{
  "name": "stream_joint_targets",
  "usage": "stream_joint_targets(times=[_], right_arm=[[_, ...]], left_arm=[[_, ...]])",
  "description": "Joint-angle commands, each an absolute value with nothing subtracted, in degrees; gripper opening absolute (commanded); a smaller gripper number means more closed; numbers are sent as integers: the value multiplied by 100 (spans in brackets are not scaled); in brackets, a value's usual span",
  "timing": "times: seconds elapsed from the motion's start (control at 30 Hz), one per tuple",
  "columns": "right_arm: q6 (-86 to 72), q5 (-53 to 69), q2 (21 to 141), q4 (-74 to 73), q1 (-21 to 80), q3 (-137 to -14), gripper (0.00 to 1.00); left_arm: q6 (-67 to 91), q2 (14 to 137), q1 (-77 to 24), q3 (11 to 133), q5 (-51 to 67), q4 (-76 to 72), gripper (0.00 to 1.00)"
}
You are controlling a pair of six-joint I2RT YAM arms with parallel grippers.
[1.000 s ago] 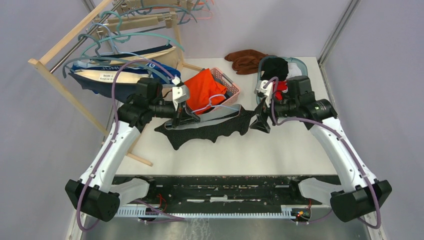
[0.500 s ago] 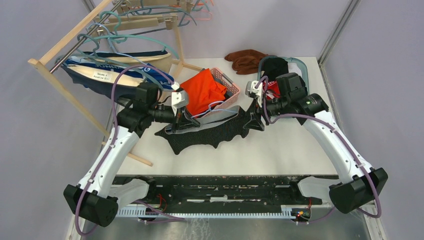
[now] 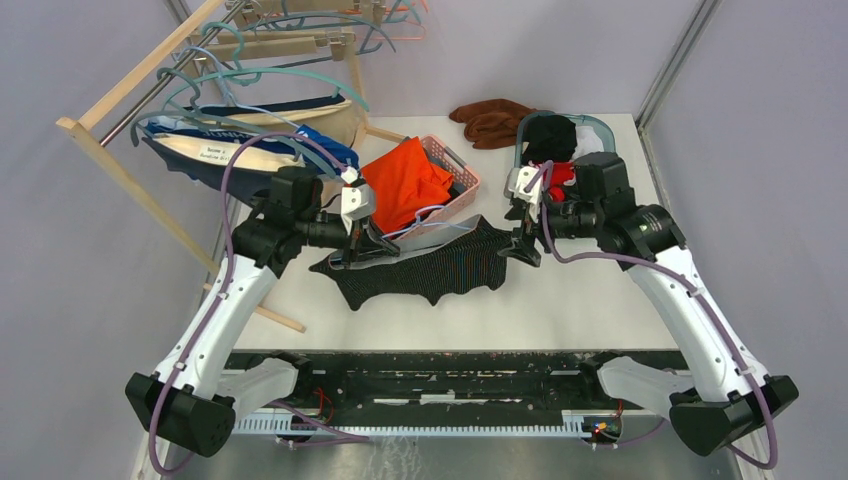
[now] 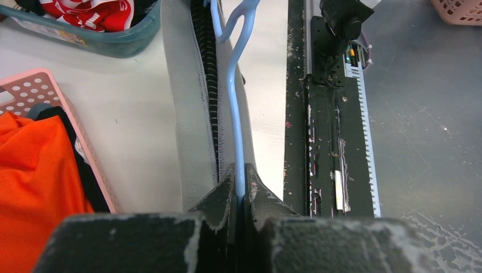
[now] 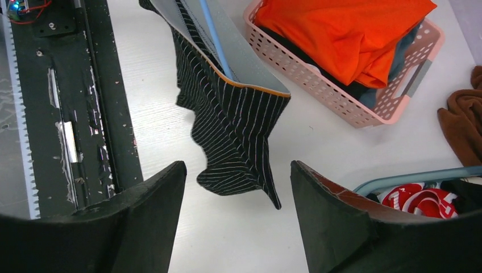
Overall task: Remove the underwear clipped to the hanger
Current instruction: Remove the underwear from the hanger.
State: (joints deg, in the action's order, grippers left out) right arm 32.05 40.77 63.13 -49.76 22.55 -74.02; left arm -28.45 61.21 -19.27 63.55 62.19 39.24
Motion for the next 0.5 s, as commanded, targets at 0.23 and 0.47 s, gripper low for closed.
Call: stream_joint_targets(times=[0.23,0.47], right_arm=[[3446,4846,7388,-5409,2402,-7851,79],[3306,5123,7341,-5125,2469,-7680,25]], left_arm=[[-3036,6100,-2078,6513,6741,3841,3],[-2971,6159,-2125,6480,6673,3705,3]])
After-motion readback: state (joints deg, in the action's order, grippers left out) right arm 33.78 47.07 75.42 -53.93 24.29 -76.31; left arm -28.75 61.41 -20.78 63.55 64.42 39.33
